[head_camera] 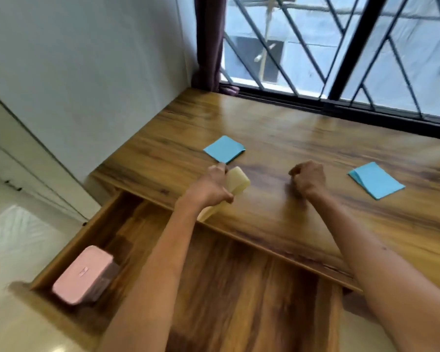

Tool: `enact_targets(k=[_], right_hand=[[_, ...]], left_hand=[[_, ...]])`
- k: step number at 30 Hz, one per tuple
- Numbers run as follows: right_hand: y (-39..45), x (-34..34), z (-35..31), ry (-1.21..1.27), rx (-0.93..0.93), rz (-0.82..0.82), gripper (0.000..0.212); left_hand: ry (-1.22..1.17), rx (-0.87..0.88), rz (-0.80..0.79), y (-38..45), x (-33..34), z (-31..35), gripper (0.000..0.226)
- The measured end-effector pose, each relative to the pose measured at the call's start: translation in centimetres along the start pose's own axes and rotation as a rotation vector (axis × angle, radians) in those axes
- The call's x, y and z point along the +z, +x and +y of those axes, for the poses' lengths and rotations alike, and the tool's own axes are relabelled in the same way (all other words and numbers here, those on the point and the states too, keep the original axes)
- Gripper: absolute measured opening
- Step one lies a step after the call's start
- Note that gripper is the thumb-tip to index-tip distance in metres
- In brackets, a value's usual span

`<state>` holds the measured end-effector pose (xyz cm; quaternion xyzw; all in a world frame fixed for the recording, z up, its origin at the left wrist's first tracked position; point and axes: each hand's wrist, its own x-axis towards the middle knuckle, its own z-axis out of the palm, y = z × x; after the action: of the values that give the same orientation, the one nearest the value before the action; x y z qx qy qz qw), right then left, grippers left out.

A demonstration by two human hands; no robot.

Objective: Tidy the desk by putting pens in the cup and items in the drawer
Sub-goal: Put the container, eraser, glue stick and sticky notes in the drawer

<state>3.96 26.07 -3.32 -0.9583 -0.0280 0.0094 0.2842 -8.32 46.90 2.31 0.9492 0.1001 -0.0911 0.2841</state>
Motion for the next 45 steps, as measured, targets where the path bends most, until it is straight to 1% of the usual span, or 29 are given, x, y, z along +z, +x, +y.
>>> enact_targets(k=[1,3,4,5,7,10,12,13,15,17,20,22,24,27,30,33,35,37,40,42,45], right_hand=[[-0.6,0.6,-1.5,0.175,0.019,-0.04,0.021],[-2.7,1.3,-5.1,0.56,0.059,-0.212,0.015],[-3.9,1.5,-7.0,0.706,0.06,-0.319,0.011],[-4.9,1.6,-8.7,0.789,0.041,-0.424,0.009],[-7.1,2.3,-12.1,0.796,-0.021,-0.603,0.012],[-9.5,4.5,-16.1,0.666,-0.049,-0.848,0.01],[-11.0,6.8,-17.8,0.591,-0.058,-1.02,0.018],[-11.6,7.9,-18.4,0.528,-0.075,-1.063,0.024],[-12.9,10.2,-19.1,0.403,-0.117,-1.045,0.031],[-14.1,12.4,-19.5,0.406,-0.107,-1.02,0.032],[-15.3,14.9,-19.3,0.524,-0.046,-0.984,0.031],[-15.7,15.9,-19.0,0.598,0.008,-0.936,0.032],[-15.9,16.7,-18.8,0.618,0.056,-0.889,0.033],[-16.1,17.9,-18.7,0.614,0.103,-0.841,0.035],[-16.2,19.1,-18.8,0.605,0.142,-0.786,0.035],[-16.3,20.5,-18.8,0.636,0.179,-0.712,0.037],[-16.5,21.3,-18.8,0.587,0.145,-0.652,0.04],[-16.8,21.9,-19.0,0.524,0.094,-0.6,0.04],[-17.3,22.9,-19.1,0.523,0.095,-0.559,0.033],[-17.7,23.5,-19.3,0.52,0.114,-0.565,0.031],[-18.5,24.5,-19.5,0.437,0.108,-0.592,0.031]], left_hand=[[-0.01,0.005,-0.014,-0.7,-1.1,-1.2,0.071],[-0.014,0.015,-0.082,-2.2,-3.2,-3.5,0.069],[-0.018,0.012,-0.128,-3.0,-4.2,-4.8,0.068],[-0.016,0.001,-0.179,-3.6,-4.9,-6.1,0.066],[0.057,-0.048,-0.272,-4.9,-6.1,-9.2,0.064],[0.217,-0.158,-0.346,-6.1,-6.4,-13.9,0.058],[0.209,-0.207,-0.317,-6.5,-5.9,-17.0,0.051],[0.186,-0.222,-0.27,-6.4,-5.5,-18.4,0.048],[0.152,-0.231,-0.131,-5.9,-4.8,-20.5,0.045],[0.125,-0.226,-0.044,-5.2,-4.2,-22.1,0.048],[0.044,-0.246,-0.013,-4.6,-3.0,-23.8,0.053],[-0.008,-0.266,0.035,-4.4,-2.1,-24.8,0.066],[-0.032,-0.3,0.088,-4.2,-1.4,-25.4,0.076],[0.087,-0.329,0.097,-3.8,-0.6,-26.0,0.078],[0.275,-0.318,0.093,-3.8,0.0,-26.3,0.07],[0.366,-0.329,0.123,-3.8,0.2,-26.4,0.056],[0.427,-0.352,0.133,-3.9,0.1,-25.9,0.041],[0.537,-0.367,0.132,-4.1,0.0,-25.4,0.031],[0.625,-0.354,0.153,-4.3,0.1,-25.5,0.034],[0.636,-0.346,0.159,-4.5,0.0,-25.6,0.034],[0.63,-0.326,0.141,-4.7,-0.3,-25.5,0.03]])
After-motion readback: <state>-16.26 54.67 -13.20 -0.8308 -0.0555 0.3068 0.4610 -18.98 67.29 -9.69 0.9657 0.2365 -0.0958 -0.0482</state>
